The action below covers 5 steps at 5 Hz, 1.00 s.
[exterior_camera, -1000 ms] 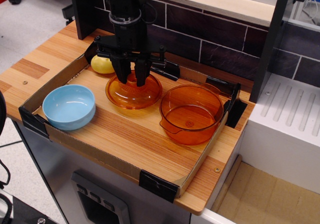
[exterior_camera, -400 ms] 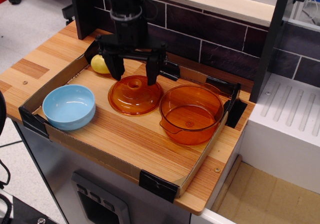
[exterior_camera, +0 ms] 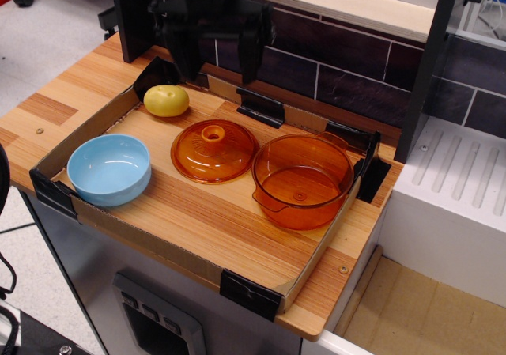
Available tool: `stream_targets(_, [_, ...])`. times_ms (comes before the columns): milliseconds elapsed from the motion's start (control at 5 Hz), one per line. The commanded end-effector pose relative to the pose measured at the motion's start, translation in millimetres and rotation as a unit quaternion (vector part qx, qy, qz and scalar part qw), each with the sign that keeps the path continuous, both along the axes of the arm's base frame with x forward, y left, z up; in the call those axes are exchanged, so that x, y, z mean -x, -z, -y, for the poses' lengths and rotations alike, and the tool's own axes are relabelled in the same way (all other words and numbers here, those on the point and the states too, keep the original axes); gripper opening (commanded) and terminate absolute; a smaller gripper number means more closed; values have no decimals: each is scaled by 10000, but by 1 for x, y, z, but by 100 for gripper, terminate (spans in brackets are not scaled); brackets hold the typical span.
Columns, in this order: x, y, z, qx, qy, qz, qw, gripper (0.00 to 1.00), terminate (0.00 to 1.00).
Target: Take lid off pot
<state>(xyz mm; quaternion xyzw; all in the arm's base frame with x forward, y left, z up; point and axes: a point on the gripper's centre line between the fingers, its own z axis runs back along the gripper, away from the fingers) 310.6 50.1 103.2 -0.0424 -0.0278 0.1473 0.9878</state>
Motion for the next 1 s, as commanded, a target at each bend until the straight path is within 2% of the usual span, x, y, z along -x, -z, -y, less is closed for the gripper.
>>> stream_targets(0, [5, -52, 7, -22, -45, 372, 9993, 100, 0])
stream_targets(600, [5, -52, 7, -22, -45, 372, 9993, 100, 0])
stream_targets(800, [5, -52, 7, -22, -45, 372, 9993, 100, 100])
